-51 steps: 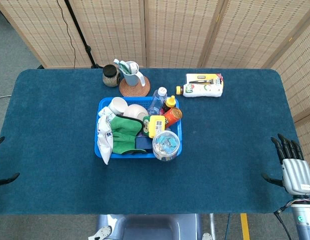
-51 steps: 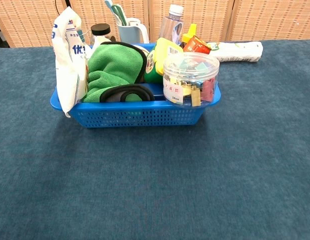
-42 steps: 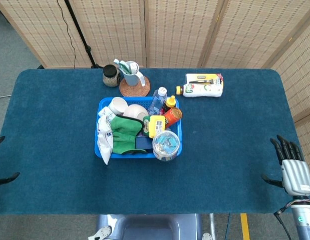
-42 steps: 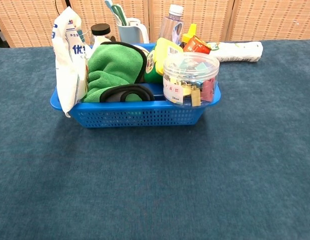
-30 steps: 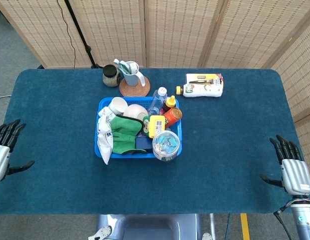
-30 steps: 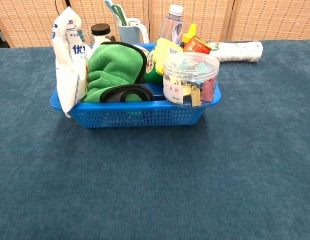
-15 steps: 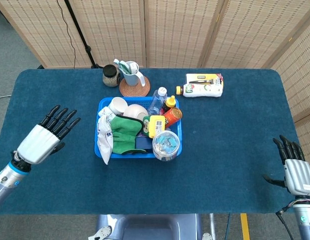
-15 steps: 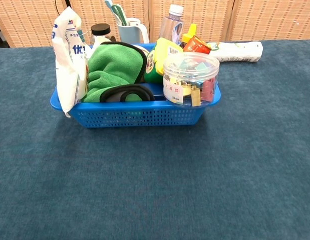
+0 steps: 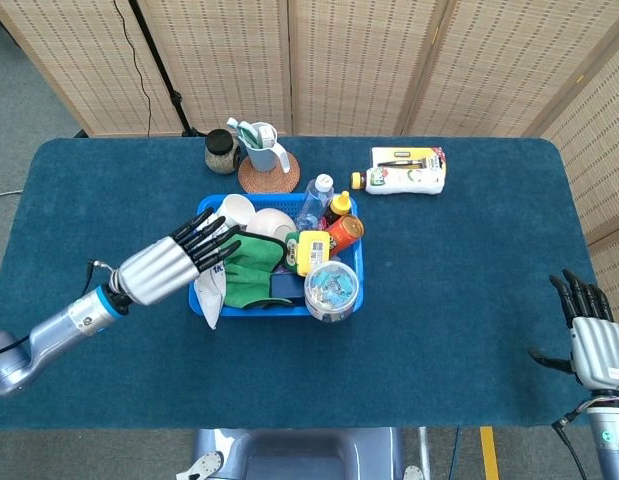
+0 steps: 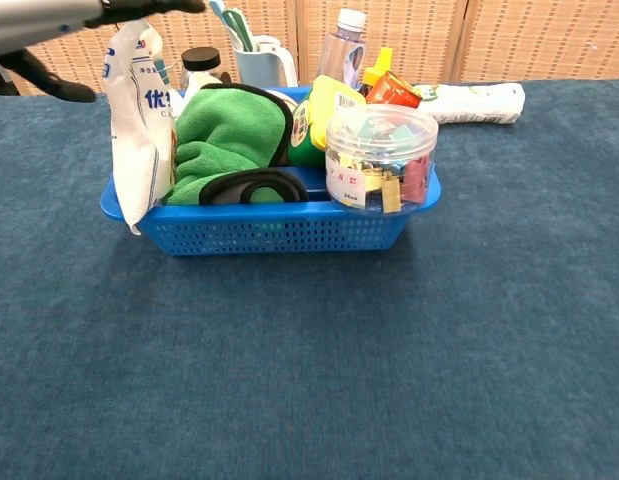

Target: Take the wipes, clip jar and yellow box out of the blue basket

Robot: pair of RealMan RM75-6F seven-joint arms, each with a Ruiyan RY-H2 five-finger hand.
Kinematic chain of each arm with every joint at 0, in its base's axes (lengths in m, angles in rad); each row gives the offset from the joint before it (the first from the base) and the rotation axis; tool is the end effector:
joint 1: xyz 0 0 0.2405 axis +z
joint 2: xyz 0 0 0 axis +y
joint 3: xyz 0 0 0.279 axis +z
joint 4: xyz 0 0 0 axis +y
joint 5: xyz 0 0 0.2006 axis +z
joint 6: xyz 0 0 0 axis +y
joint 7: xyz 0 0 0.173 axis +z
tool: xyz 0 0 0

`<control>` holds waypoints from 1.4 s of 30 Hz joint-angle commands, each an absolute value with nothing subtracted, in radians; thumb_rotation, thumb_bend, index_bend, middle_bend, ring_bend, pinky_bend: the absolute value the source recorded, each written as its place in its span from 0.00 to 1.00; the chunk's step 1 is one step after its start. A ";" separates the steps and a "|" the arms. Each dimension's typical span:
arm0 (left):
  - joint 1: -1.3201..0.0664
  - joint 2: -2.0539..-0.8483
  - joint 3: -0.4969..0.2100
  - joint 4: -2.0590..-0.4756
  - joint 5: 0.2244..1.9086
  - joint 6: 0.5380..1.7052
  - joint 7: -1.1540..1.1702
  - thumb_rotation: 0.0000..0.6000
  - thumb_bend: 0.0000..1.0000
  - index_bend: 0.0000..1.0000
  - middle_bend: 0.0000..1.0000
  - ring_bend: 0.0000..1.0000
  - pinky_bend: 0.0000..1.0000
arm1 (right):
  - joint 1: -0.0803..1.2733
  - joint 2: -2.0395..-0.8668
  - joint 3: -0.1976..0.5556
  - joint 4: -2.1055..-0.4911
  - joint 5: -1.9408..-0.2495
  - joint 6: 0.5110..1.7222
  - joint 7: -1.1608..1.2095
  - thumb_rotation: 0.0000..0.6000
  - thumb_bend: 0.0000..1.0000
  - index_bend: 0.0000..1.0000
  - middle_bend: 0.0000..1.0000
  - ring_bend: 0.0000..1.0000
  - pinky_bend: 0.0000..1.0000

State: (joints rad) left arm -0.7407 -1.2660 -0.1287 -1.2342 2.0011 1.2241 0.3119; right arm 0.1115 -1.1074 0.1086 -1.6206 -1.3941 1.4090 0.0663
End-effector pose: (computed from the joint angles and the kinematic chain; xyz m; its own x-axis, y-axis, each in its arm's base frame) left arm -0.1440 0.3769 0.0960 0.6930 -0.5339 0.4844 0.0633 -0.6242 -0.7787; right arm -0.3365 -0.2309 0.1856 0.3172 -0.0044 0.9484 -0.9461 0.0676 0.3167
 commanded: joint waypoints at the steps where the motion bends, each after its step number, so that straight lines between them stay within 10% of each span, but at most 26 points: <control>1: -0.786 -1.293 -0.126 -1.240 1.987 1.159 0.336 1.00 0.08 0.00 0.00 0.00 0.00 | 0.111 -1.110 0.115 -1.617 -1.380 1.408 0.062 1.00 0.00 0.00 0.00 0.00 0.00; 9: -0.826 -1.335 -0.088 -1.243 1.955 1.086 0.340 1.00 0.09 0.02 0.01 0.03 0.18 | 0.111 -1.106 0.124 -1.617 -1.361 1.403 0.067 1.00 0.00 0.00 0.00 0.00 0.00; 14: -0.834 -1.364 -0.053 -1.201 1.981 1.139 0.301 1.00 0.30 0.60 0.54 0.51 0.52 | 0.113 -1.106 0.125 -1.617 -1.357 1.395 0.073 1.00 0.00 0.00 0.00 0.00 0.00; 19: -0.828 -1.384 -0.046 -1.159 1.997 1.238 0.249 1.00 0.47 0.84 0.74 0.67 0.56 | 0.115 -1.106 0.124 -1.616 -1.356 1.388 0.079 1.00 0.00 0.00 0.00 0.00 0.00; 42: -0.721 -1.177 -0.179 -1.314 1.824 1.565 0.103 1.00 0.48 0.86 0.76 0.68 0.56 | 0.114 -1.098 0.114 -1.636 -1.371 1.381 0.082 1.00 0.00 0.00 0.00 0.00 0.00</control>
State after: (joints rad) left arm -0.7419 -1.1976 -0.1581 -1.3045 1.8554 1.5444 0.1288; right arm 0.1143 -1.0979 0.1143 -1.6363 -1.3708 1.3808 0.0822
